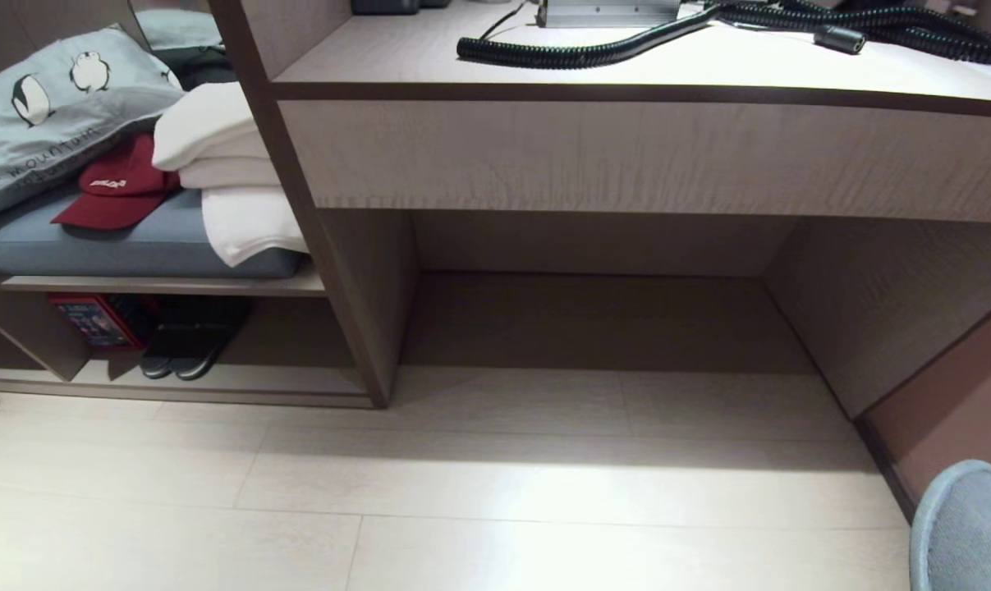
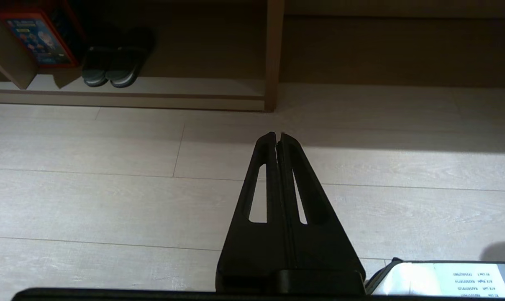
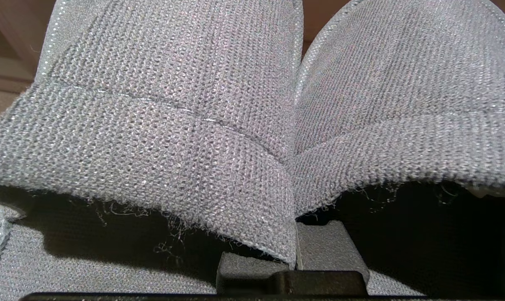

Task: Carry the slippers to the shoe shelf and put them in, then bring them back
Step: Place the slippers into the shoe cabinet

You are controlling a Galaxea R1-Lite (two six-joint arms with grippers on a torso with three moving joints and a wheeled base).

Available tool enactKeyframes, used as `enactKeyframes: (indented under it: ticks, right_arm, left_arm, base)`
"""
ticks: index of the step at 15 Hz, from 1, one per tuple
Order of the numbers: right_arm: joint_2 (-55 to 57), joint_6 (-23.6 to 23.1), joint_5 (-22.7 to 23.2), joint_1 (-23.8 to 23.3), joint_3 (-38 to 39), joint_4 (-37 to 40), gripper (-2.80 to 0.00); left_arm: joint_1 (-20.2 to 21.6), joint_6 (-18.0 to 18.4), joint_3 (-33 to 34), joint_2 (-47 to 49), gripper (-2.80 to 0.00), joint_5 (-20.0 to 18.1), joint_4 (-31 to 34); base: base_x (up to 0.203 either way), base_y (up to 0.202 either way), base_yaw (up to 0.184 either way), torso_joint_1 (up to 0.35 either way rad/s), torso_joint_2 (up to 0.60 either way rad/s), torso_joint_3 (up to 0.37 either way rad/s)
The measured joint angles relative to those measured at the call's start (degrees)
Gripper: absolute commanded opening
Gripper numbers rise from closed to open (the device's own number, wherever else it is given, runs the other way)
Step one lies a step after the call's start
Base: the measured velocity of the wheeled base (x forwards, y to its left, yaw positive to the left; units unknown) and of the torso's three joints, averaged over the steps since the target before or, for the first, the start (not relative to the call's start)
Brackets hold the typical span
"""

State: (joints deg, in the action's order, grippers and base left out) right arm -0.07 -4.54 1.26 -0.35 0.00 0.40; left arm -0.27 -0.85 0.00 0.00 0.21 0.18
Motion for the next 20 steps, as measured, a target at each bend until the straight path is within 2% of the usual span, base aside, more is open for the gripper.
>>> enactKeyframes:
  ticks: [20]
  right_arm:
    - [0.0, 0.5, -0.2, 0.0, 0.0, 0.0, -2.8]
  left_arm:
    - [0.0, 0.1, 0.0, 0.0, -2.8, 0.0, 0.0]
  base:
    - [0.0, 0.0, 0.0, 0.003, 0.0, 0.199]
